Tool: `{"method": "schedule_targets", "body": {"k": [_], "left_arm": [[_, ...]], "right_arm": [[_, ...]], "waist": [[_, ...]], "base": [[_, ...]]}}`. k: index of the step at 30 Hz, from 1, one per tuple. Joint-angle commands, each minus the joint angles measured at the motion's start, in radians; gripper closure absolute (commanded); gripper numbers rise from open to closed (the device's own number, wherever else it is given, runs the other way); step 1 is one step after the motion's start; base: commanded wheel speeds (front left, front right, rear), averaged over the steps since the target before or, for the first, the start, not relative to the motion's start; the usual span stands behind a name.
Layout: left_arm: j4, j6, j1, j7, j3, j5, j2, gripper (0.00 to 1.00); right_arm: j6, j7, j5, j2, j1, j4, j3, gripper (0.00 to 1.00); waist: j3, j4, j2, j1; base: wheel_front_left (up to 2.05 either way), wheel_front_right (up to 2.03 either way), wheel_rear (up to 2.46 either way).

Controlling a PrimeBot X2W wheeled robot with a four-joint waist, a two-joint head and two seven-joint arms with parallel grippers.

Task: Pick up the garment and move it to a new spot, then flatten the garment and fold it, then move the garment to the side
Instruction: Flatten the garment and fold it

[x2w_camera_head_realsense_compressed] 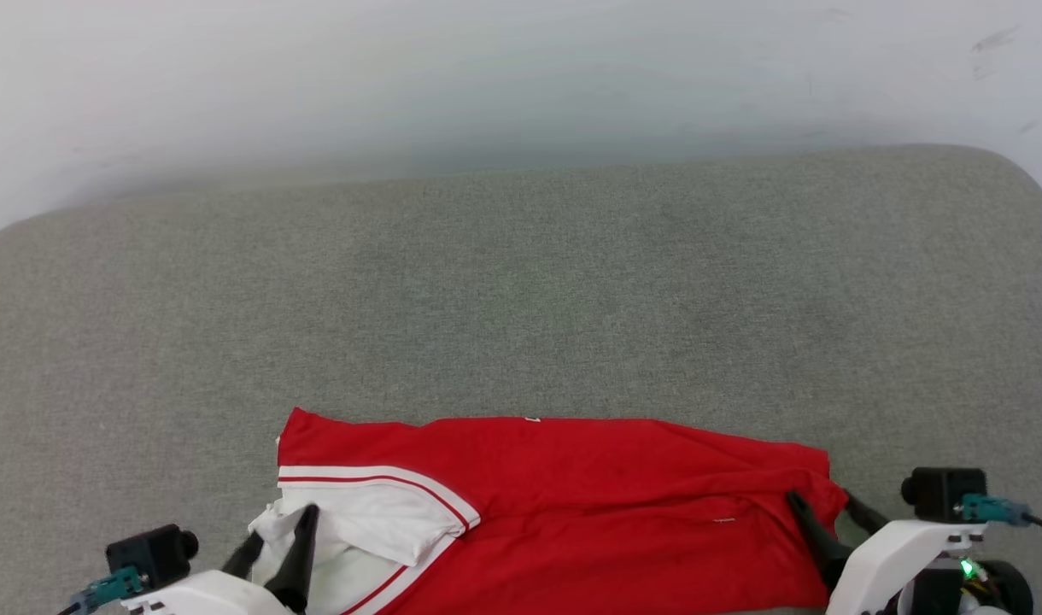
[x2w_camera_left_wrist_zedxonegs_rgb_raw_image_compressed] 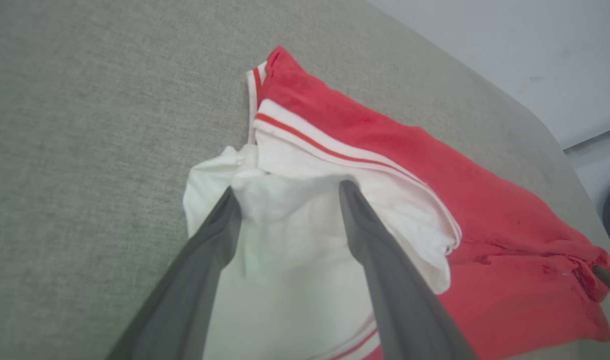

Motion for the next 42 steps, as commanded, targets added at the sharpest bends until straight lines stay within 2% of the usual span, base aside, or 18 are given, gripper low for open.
{"method": "schedule_targets", "body": {"k": [1, 7, 10, 11, 14, 15, 19, 24, 32, 33, 34, 35, 36, 42], "left_arm": [[-0.031, 0.011, -0.020, -0.051, 0.009, 0.032, -0.002, 0.00], [-0.147, 0.044, -0.042, -0.177, 0.019, 0.129, -0.009, 0.00], [-0.206, 0.070, -0.059, -0.206, 0.012, 0.194, -0.015, 0.00], [-0.206, 0.070, -0.059, -0.206, 0.012, 0.194, -0.015, 0.00], [-0.250, 0.102, -0.070, -0.221, 0.011, 0.268, -0.011, 0.00], [-0.288, 0.133, -0.073, -0.229, 0.010, 0.343, -0.010, 0.00], [-0.346, 0.164, -0.060, -0.233, 0.001, 0.412, -0.025, 0.00], [-0.376, 0.169, -0.052, -0.234, 0.001, 0.427, -0.037, 0.00], [-0.367, 0.144, -0.068, -0.236, 0.003, 0.431, -0.061, 0.00], [-0.365, 0.142, -0.067, -0.236, 0.005, 0.432, -0.062, 0.00], [-0.363, 0.140, -0.065, -0.235, 0.008, 0.434, -0.064, 0.00], [-0.361, 0.138, -0.063, -0.235, 0.010, 0.435, -0.065, 0.00], [-0.359, 0.137, -0.059, -0.235, 0.013, 0.436, -0.065, 0.00], [-0.347, 0.134, -0.038, -0.235, 0.023, 0.443, -0.057, 0.00]], "right_arm": [[0.000, -0.006, -0.004, -0.007, 0.021, -0.053, -0.018, 0.00], [0.000, 0.114, -0.006, -0.046, 0.016, -0.187, -0.078, 0.00], [0.000, 0.216, -0.002, -0.078, -0.003, -0.218, -0.121, 0.00], [0.000, 0.216, -0.002, -0.078, -0.003, -0.218, -0.121, 0.00], [0.000, 0.336, 0.012, -0.103, -0.010, -0.235, -0.152, 0.00], [0.000, 0.443, 0.024, -0.120, -0.015, -0.252, -0.166, 0.00], [0.000, 0.541, 0.034, -0.107, -0.015, -0.276, -0.155, 0.00], [0.000, 0.577, 0.047, -0.071, -0.028, -0.244, -0.147, 0.00], [0.000, 0.631, 0.089, -0.022, -0.044, -0.095, -0.095, 0.00], [0.001, 0.635, 0.100, -0.018, -0.044, -0.085, -0.089, 0.14], [0.001, 0.638, 0.107, -0.016, -0.047, -0.078, -0.085, 0.58], [0.001, 0.639, 0.111, -0.017, -0.049, -0.075, -0.079, 0.90], [0.001, 0.637, 0.115, -0.020, -0.052, -0.077, -0.073, 1.00], [0.001, 0.611, 0.134, -0.062, -0.087, -0.125, -0.053, 1.00]], "waist": [[-0.007, 0.001, 0.0000, 0.0001], [-0.005, -0.010, 0.0000, 0.0001], [0.004, -0.002, 0.0000, 0.0001], [0.004, -0.002, 0.0000, 0.0001], [0.017, 0.008, 0.0000, 0.0001], [0.030, 0.021, 0.0000, 0.0001], [0.054, 0.055, 0.0000, 0.0001], [0.077, 0.081, 0.0000, 0.0001], [0.093, 0.117, 0.0000, 0.0001], [0.092, 0.118, 0.0000, 0.0001], [0.090, 0.118, 0.0000, 0.0001], [0.088, 0.117, 0.0000, 0.0001], [0.083, 0.115, 0.0000, 0.0001], [0.052, 0.093, 0.0000, 0.0001]], "base": [[0.00, 0.00, 0.00], [0.00, 0.00, 0.00], [0.00, 0.00, 0.00], [0.00, 0.00, 0.00], [0.00, 0.00, 0.00], [0.00, 0.00, 0.00], [0.00, 0.00, 0.00], [0.00, 0.00, 0.00], [0.00, 0.00, 0.00], [0.00, 0.00, 0.00], [0.00, 0.00, 0.00], [0.00, 0.00, 0.00], [0.00, 0.00, 0.00], [0.00, 0.00, 0.00]]}}
